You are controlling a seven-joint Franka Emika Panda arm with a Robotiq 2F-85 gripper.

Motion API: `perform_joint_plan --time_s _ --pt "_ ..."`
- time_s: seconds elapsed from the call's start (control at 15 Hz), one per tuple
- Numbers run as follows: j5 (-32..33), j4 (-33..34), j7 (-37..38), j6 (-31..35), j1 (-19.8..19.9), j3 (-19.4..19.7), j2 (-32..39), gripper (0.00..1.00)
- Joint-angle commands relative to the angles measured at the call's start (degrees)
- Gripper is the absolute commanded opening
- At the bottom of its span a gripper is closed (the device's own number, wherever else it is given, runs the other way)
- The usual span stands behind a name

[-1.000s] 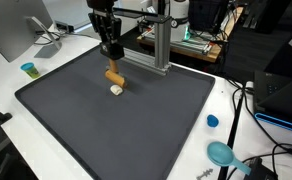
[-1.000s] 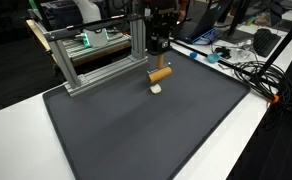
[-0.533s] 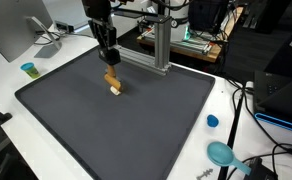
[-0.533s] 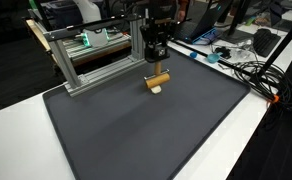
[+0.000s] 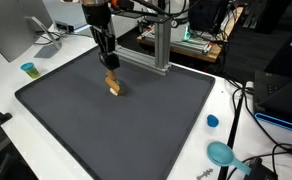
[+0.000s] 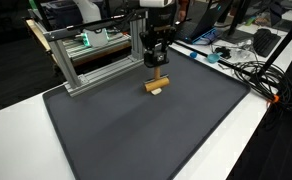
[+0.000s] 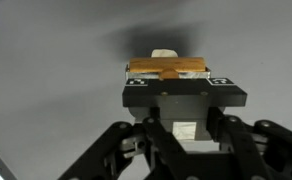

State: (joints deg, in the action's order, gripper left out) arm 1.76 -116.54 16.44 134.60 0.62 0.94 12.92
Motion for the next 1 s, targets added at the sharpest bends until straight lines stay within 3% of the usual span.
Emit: perform_joint_plan --time_s 0.0,0.4,0.93 --pt "-0.4 1.9 0.9 -0.7 -0.3 1.2 2.3 0.21" --pt "-0.1 4.0 1.0 -3.1 -0.4 1.8 5.3 0.21" --pt "0.7 7.4 -0.1 -12.4 -1.0 1.6 7.2 0.21"
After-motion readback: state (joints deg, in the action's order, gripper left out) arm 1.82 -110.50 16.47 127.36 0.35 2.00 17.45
